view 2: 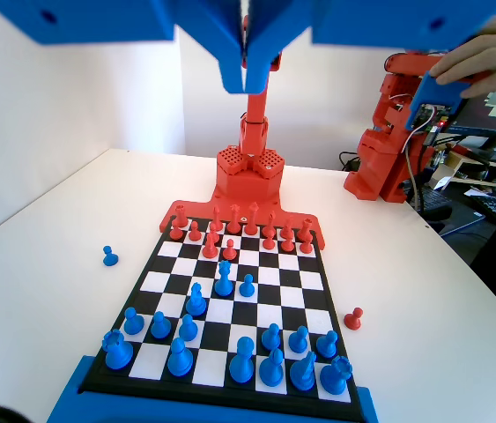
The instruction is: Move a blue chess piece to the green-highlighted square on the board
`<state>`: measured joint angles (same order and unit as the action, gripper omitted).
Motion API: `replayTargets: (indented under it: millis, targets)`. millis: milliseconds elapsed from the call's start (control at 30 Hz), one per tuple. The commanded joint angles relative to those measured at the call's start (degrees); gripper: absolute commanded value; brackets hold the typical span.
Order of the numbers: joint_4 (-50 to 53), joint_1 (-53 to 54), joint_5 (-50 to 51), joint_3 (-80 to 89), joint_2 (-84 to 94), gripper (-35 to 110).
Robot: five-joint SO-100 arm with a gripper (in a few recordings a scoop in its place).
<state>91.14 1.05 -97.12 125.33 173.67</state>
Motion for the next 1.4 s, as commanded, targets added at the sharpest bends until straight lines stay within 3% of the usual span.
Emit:
replayTargets:
  millis: [0, 667, 1133, 1367]
  targets:
    - [-0.88, 0.35, -0.62, -0.35, 1.32, 1]
    - [-1.05, -0.62, 3.78, -5.36, 0.88, 1]
    - [14.24, -3.52, 8.79, -20.65, -15.12, 1]
    - [14.77, -2.90, 17.67, -26.02, -24.96, 1]
